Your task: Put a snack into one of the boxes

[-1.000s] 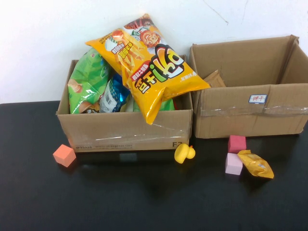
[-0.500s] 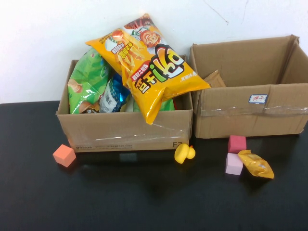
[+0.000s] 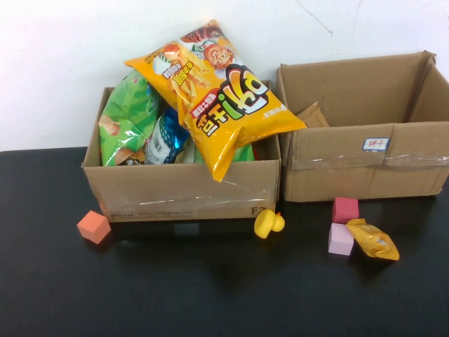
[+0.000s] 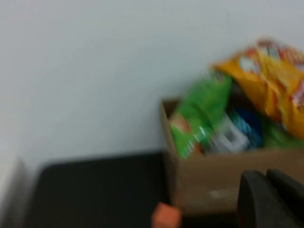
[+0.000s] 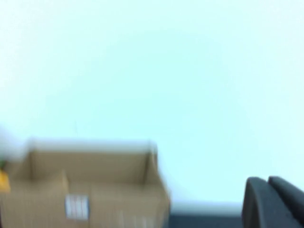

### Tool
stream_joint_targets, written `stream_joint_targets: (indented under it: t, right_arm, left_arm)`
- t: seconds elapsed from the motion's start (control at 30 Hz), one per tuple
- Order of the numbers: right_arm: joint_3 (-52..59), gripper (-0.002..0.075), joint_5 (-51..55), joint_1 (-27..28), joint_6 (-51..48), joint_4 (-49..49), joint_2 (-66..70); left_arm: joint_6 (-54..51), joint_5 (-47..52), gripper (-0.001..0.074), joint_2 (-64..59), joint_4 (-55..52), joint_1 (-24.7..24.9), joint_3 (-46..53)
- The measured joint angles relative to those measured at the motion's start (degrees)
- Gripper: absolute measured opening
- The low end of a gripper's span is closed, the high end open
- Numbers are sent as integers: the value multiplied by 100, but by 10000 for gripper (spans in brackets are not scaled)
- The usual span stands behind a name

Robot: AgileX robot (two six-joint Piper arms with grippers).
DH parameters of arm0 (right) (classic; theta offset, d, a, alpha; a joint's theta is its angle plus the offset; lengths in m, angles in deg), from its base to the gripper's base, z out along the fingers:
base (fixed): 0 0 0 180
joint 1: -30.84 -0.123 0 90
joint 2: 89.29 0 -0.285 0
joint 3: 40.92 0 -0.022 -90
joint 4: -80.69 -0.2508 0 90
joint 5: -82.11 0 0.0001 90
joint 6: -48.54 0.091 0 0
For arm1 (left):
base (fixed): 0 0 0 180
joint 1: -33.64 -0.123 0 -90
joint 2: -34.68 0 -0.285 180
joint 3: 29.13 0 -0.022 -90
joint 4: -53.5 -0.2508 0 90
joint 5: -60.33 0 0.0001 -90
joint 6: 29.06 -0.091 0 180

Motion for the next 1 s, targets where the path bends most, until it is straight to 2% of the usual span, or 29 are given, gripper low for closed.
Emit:
stream_joint_targets:
  t: [0.17,0.3,0.47,0.6,0.77,0.9,1.0]
  right_arm:
    - [-164,-1,1282,0,-302,-37,1084]
    - [-164,-1,1715,0,-924,-165,2040]
    - [-164,-1,643,0,-1116,-192,3133]
    - [-164,-1,-88,-136,-1138,-323,4123]
    - [-319,3,-286,-910,-1296,-333,5374]
    - [-639,78,-392,-1604,-1481,-272,6361]
    - [-1005,221,-430,-1865,-1514,-259,7123]
  left_arm:
    - [0,378,-2,-1418,1161,0,-275]
    - [-76,518,-2,-2478,1843,0,-275]
    - [-982,728,-2,-3540,2077,0,-275]
    - [-1152,765,-2,-3899,2100,0,-275]
    - [-1303,765,-2,-3900,2102,0,-275]
    - [-1326,765,-2,-3900,2203,0,-275]
    - [-1326,700,-2,-3900,2277,0,-275]
